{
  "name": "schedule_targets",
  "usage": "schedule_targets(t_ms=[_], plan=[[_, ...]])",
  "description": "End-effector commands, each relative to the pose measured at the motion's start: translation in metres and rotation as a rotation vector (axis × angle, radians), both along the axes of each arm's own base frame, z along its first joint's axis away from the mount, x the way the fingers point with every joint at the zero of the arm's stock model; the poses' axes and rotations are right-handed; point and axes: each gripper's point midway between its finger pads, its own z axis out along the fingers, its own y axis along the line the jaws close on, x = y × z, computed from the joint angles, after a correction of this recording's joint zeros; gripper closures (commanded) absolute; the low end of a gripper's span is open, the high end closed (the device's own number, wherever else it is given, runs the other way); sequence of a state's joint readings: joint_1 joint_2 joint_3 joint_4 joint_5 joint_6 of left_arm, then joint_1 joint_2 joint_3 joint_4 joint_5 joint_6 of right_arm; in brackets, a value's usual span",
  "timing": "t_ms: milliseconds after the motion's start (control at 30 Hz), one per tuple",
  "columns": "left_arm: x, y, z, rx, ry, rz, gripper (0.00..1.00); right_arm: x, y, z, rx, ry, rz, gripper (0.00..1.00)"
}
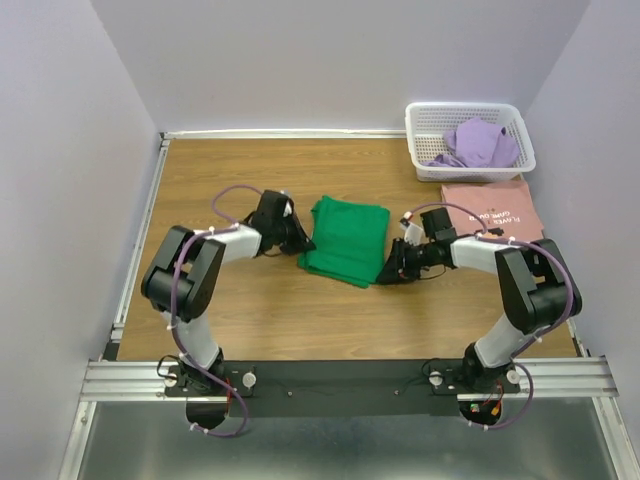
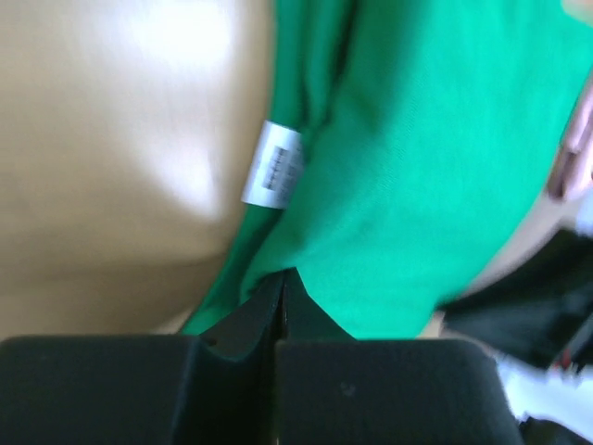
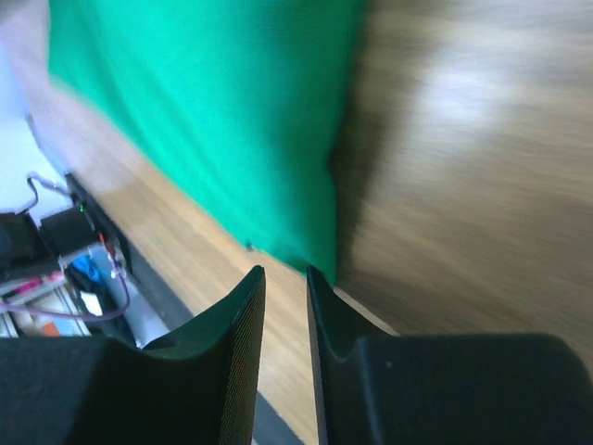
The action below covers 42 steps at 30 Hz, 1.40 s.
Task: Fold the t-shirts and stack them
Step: Fold the tshirt
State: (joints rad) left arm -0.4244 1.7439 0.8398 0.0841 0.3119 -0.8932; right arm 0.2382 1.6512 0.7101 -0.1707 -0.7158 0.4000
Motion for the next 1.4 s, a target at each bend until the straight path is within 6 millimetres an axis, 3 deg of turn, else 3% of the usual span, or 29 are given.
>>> schedule_targets(t_ms=[0,33,67,100,133,167,200,233,267,333,367,500,533,567,600,667,700,733,867,967,1033,1200,1267,1300,1367], plan=[[0.046,0.039,-0.021,0.232,-0.023,-0.039,0.88,-0.029,0.038,-0.006,-0.050,0.033,0.092,0.67],[0.057,0.042,-0.021,0.260,-0.025,-0.044,0.86,-0.032,0.052,-0.003,-0.050,0.020,0.113,0.67],[0.061,0.050,-0.034,0.309,0.004,-0.068,0.84,-0.035,0.068,0.003,-0.035,0.031,0.103,0.67],[0.086,0.047,-0.016,0.311,-0.054,-0.054,0.83,-0.037,0.083,0.008,-0.019,0.021,0.117,0.67],[0.096,0.046,-0.009,0.312,-0.078,-0.056,0.80,-0.036,0.108,0.021,0.002,-0.036,0.149,0.67],[0.104,0.045,-0.001,0.306,-0.106,-0.053,0.78,-0.035,0.120,0.027,0.012,-0.044,0.144,0.66],[0.117,0.043,0.019,0.293,-0.164,-0.051,0.76,-0.032,0.127,0.033,0.017,-0.064,0.146,0.64],[0.122,0.043,0.032,0.287,-0.199,-0.046,0.69,-0.027,0.134,0.042,0.028,-0.088,0.145,0.62],[0.127,0.042,0.058,0.275,-0.262,-0.034,0.66,-0.016,0.141,0.062,0.057,-0.141,0.142,0.62],[0.128,0.049,0.082,0.284,-0.313,0.003,0.60,-0.001,0.145,0.083,0.069,-0.224,0.133,0.59],[0.126,0.051,0.110,0.269,-0.370,0.027,0.58,0.010,0.149,0.100,0.092,-0.267,0.129,0.57],[0.096,0.059,0.131,0.226,-0.401,0.088,0.52,0.047,0.126,0.124,0.128,-0.332,0.078,0.55],[0.089,0.057,0.132,0.205,-0.396,0.097,0.53,0.066,0.108,0.122,0.121,-0.332,0.030,0.55],[0.080,0.048,0.140,0.180,-0.420,0.083,0.55,0.072,0.102,0.124,0.140,-0.335,0.039,0.55],[0.069,0.045,0.126,0.172,-0.384,0.075,0.61,0.086,0.086,0.119,0.149,-0.317,0.014,0.55],[0.057,0.030,0.118,0.144,-0.380,0.042,0.67,0.101,0.071,0.113,0.143,-0.325,-0.002,0.55],[0.049,0.028,0.102,0.144,-0.349,0.028,0.72,0.109,0.064,0.111,0.141,-0.329,-0.012,0.55],[0.045,0.025,0.094,0.136,-0.333,0.015,0.78,0.123,0.052,0.111,0.140,-0.337,-0.036,0.55],[0.046,0.020,0.056,0.140,-0.269,-0.004,0.88,0.153,0.028,0.085,0.108,-0.333,-0.072,0.55],[0.049,0.021,0.018,0.176,-0.189,0.000,0.92,0.163,0.008,0.037,0.081,-0.240,-0.121,0.55],[0.053,0.025,0.009,0.181,-0.164,0.023,0.95,0.167,-0.004,0.020,0.076,-0.220,-0.157,0.55],[0.055,0.040,-0.015,0.206,-0.090,0.053,0.95,0.133,-0.011,-0.018,0.061,-0.094,-0.176,0.55],[0.063,0.050,-0.017,0.225,-0.090,0.070,0.95,0.121,-0.012,-0.015,0.060,-0.076,-0.194,0.55],[0.071,0.052,-0.013,0.225,-0.106,0.072,0.95,0.102,-0.015,-0.023,0.045,-0.032,-0.206,0.55],[0.077,0.061,-0.013,0.252,-0.106,0.070,0.95,0.091,-0.014,-0.010,0.035,-0.045,-0.234,0.55]])
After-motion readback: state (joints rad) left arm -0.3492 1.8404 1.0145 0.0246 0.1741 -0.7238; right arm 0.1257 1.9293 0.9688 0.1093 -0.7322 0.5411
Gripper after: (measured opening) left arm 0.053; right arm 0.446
